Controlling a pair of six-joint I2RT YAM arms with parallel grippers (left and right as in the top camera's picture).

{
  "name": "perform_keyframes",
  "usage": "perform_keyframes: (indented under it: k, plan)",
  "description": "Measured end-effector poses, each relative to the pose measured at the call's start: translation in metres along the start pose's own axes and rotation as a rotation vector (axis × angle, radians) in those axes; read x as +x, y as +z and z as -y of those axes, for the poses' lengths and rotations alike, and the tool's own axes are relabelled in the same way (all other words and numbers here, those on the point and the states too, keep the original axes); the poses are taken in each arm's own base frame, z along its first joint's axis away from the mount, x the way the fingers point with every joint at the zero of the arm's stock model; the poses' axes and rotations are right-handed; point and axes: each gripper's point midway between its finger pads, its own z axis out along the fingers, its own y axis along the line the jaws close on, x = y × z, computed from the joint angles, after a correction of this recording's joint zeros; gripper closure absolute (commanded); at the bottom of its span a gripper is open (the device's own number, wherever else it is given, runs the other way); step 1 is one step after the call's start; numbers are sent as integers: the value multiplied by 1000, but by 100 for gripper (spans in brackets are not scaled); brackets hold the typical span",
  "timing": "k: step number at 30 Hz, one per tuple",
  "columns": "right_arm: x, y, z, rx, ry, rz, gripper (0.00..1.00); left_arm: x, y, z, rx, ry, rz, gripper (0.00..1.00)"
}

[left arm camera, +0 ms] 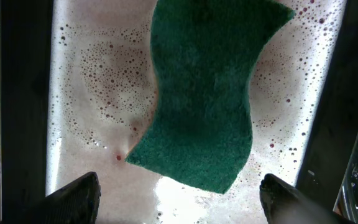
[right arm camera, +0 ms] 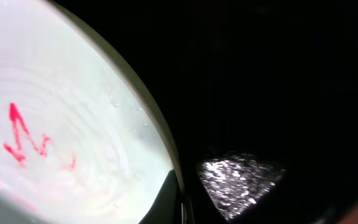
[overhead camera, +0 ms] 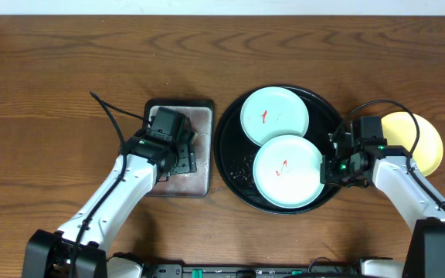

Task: Clean dirty plates on tray and stack at the side
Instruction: 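Grasp the rim of the right pale green plate with the right gripper, then grasp the green sponge with the left gripper and lift it from the water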

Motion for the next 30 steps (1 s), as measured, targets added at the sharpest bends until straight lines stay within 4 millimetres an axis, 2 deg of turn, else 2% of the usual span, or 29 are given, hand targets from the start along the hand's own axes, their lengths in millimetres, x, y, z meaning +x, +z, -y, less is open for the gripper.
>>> perform_keyframes:
  k: [18,27,30]
  plan:
    - [-5,0,-6,-33,-27,19,99,-11,2,5,17,-3,39,21]
    - [-5,0,-6,-34,-29,20,99,-22,23,11,25,-4,56,25]
    - [-5,0,-6,-35,-30,20,99,-28,30,14,31,-4,70,30]
